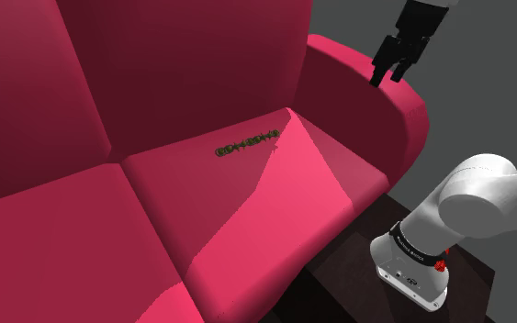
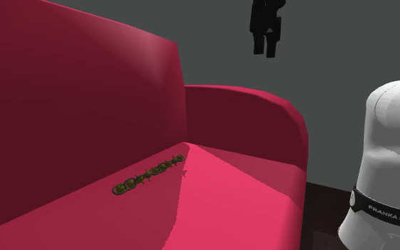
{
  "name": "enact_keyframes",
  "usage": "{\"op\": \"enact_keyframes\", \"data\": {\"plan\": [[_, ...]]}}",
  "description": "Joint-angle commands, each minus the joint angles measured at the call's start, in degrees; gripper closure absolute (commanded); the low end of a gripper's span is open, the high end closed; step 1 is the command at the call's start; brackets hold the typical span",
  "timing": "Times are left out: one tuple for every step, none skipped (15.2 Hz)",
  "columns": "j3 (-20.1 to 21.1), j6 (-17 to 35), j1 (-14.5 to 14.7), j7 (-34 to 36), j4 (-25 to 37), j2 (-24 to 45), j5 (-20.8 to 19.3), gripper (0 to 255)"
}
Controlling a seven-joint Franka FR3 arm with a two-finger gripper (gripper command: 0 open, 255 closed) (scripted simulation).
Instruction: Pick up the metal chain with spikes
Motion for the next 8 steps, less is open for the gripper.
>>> {"op": "enact_keyframes", "data": {"plan": [[0.0, 0.0, 0.0, 0.0, 0.0, 0.0, 0.0, 0], [1.11, 1.69, -0.29, 2.13, -0.78, 0.94, 0.56, 0], [2.21, 3.38, -0.59, 4.24, -1.45, 2.0, 1.1, 0], [3.31, 5.08, -0.89, 6.34, -2.03, 3.16, 1.6, 0], [4.41, 6.79, -1.22, 8.42, -2.51, 4.42, 2.06, 0], [5.48, 8.49, -1.54, 10.51, -2.89, 5.79, 2.47, 0], [6.53, 10.2, -1.85, 12.61, -3.17, 7.26, 2.83, 0], [7.57, 11.89, -2.2, 14.69, -3.35, 8.82, 3.13, 0]]}}
